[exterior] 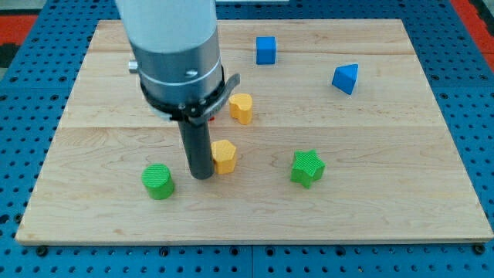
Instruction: Slide the yellow hexagon closer to the yellow heart
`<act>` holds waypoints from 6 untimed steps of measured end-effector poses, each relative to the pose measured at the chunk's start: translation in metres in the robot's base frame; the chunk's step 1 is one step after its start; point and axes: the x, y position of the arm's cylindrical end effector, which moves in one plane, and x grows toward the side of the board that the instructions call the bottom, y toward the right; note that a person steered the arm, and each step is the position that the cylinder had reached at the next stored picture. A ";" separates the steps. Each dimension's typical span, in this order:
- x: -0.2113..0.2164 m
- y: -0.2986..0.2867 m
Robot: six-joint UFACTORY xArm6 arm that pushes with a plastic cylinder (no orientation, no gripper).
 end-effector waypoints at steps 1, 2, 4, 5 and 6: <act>-0.020 0.000; 0.050 -0.002; 0.017 0.033; -0.033 0.031; -0.062 0.036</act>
